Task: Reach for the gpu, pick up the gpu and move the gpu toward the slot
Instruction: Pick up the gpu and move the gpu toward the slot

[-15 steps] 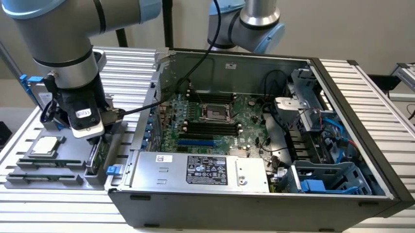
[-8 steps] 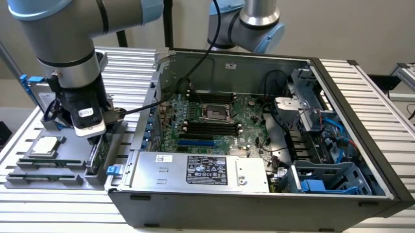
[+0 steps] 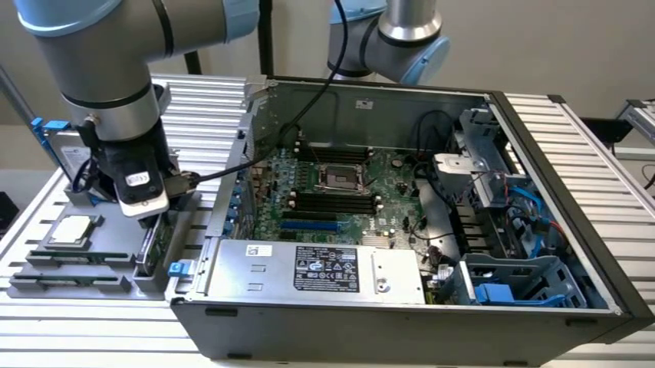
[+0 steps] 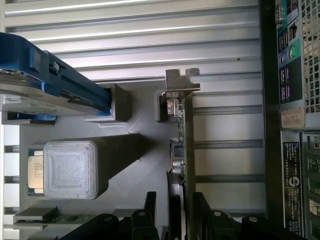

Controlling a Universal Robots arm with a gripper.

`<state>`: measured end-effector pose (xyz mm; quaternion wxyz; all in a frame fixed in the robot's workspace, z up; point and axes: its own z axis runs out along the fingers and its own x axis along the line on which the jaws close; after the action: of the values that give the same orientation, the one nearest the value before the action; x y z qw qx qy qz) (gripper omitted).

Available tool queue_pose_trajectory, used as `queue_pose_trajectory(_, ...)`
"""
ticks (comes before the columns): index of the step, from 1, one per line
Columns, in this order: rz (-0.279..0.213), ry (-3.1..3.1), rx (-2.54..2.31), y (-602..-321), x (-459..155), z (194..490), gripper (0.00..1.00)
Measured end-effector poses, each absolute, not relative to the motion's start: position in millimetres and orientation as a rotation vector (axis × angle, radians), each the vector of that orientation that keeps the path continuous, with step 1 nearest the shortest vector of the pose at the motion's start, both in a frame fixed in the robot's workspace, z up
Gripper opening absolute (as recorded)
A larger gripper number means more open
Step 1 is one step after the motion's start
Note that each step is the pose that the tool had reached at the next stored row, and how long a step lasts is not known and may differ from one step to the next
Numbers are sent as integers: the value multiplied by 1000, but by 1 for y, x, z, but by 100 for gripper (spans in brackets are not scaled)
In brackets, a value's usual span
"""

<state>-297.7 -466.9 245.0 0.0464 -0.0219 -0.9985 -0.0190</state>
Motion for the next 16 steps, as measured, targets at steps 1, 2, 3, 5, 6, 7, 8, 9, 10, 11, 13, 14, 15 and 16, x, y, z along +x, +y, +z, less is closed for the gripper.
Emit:
queue_pose_trajectory(1, -58, -3047, -66, -467, -298, 245, 42)
queue_pose_trajectory(2, -58, -3047, -66, -467, -297, 244, 42)
queue_pose_trajectory(3, -58, -3046, -65, -467, -297, 244, 42)
queue_pose_trajectory(5, -58, -3045, -65, -467, -296, 244, 42)
queue_pose_trajectory(6, -58, -3044, -65, -467, -296, 244, 42)
queue_pose_trajectory(7, -58, -3044, -64, -467, -296, 244, 42)
queue_pose_trajectory(8, -58, -3043, -64, -467, -296, 244, 42)
queue_pose_trajectory(9, -58, -3042, -64, -467, -296, 244, 42)
queue_pose_trajectory(10, -58, -3041, -64, -467, -296, 243, 42)
queue_pose_trajectory(11, -58, -3040, -64, -467, -296, 243, 40)
queue_pose_trajectory(13, -57, -3038, -64, -467, -296, 243, 34)
queue_pose_trajectory(14, -57, -3037, -64, -467, -296, 243, 34)
queue_pose_trajectory(15, -57, -3037, -64, -467, -296, 243, 27)
queue_pose_trajectory(16, -57, -3036, -64, -467, -296, 243, 27)
